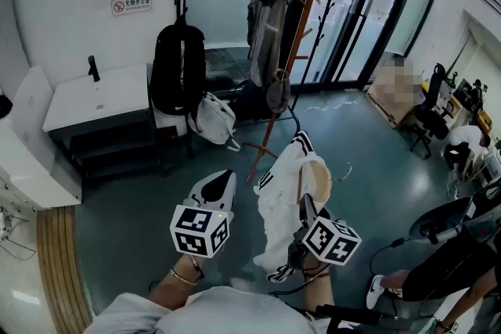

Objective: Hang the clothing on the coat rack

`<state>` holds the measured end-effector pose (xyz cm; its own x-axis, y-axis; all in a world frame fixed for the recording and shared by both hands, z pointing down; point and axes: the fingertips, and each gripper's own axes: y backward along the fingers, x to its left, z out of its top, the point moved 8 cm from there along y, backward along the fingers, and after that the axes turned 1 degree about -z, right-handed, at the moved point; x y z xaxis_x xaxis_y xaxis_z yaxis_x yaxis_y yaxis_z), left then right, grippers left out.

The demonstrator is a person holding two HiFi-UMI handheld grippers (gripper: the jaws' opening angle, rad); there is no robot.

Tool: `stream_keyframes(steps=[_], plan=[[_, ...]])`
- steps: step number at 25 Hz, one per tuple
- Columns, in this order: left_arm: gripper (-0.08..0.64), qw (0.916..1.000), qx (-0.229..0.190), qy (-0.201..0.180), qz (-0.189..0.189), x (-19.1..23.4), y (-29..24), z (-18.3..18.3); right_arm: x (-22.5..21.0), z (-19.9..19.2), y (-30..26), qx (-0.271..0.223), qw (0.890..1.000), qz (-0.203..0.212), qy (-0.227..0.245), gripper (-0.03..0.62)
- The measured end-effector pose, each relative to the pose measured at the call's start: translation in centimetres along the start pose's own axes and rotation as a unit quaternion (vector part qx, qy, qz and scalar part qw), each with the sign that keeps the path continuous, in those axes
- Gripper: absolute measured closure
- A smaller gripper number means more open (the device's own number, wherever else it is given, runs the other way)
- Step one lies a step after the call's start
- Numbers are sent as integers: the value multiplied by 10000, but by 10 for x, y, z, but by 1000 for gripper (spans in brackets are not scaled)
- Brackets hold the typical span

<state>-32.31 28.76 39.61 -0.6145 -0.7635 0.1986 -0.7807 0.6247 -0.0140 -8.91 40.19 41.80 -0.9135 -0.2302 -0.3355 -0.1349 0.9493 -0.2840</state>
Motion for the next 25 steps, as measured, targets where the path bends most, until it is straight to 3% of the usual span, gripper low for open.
stream_keyframes(steps=[9, 25], plan=[[552, 10000, 58, 80, 2, 14, 7, -6, 4, -5, 4, -35, 9998, -179, 119, 557], [552, 9994, 275, 93, -163, 16, -1, -23, -10, -10, -5, -93, 9990, 23, -437, 555]])
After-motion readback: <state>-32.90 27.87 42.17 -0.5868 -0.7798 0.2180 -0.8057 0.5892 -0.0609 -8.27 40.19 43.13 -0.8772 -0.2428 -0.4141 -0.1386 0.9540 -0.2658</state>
